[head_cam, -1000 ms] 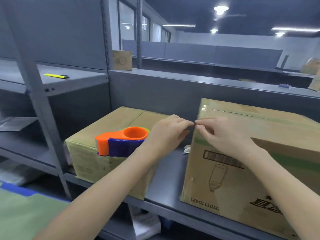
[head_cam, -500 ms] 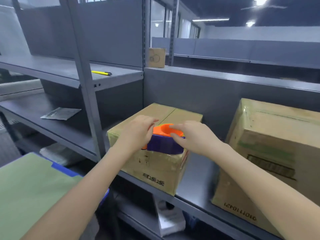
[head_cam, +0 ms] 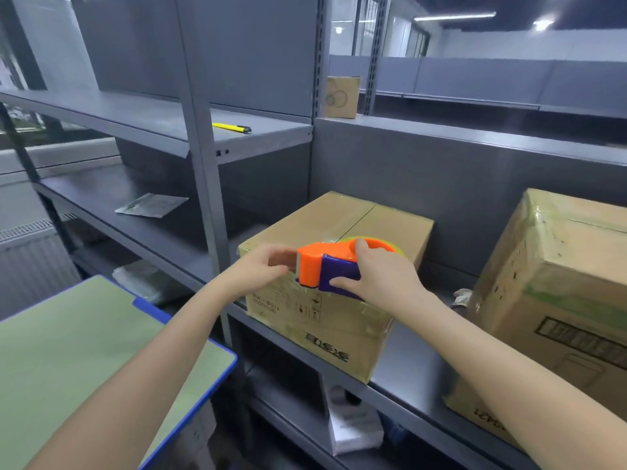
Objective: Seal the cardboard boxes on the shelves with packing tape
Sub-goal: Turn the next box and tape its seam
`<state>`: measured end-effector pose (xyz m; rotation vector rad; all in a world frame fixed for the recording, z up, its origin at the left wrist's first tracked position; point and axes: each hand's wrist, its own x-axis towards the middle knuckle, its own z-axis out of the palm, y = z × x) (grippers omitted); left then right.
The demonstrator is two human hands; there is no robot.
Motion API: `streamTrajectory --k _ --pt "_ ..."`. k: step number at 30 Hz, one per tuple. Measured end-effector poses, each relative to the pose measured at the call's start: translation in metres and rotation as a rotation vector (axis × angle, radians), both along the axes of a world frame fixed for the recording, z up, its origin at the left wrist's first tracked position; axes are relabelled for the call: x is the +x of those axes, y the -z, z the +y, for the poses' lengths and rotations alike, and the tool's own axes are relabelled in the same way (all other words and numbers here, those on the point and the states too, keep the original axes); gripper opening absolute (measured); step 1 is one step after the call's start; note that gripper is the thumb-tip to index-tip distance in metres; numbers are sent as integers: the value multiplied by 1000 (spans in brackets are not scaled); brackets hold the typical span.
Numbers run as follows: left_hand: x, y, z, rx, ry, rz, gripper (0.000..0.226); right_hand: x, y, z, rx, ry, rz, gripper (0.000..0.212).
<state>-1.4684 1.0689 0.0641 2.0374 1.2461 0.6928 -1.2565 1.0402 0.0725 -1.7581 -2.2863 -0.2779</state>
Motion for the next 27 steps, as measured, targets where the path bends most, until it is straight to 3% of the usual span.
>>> streamTrajectory --k 8,12,18,20,23,25,27 --pt "7 3 15 -110 -20 -175 34 13 0 3 16 -67 -36 47" --pt "11 2 22 -165 -3 -241 20 20 -16 -1 5 -106 -46 43" --pt "17 -24 33 -218 -114 -393 39 25 -52 5 13 -134 242 43" --pt "20 -29 35 -227 -155 -388 31 27 -60 13 -27 -121 277 46" --pt "27 -34 37 -272 -208 -412 12 28 -60 24 17 -131 150 43" --pt "30 -34 39 -289 -247 -436 12 27 -59 26 10 -165 104 50" --pt "31 -35 39 -303 -263 -456 14 30 -58 27 -49 -214 50 73"
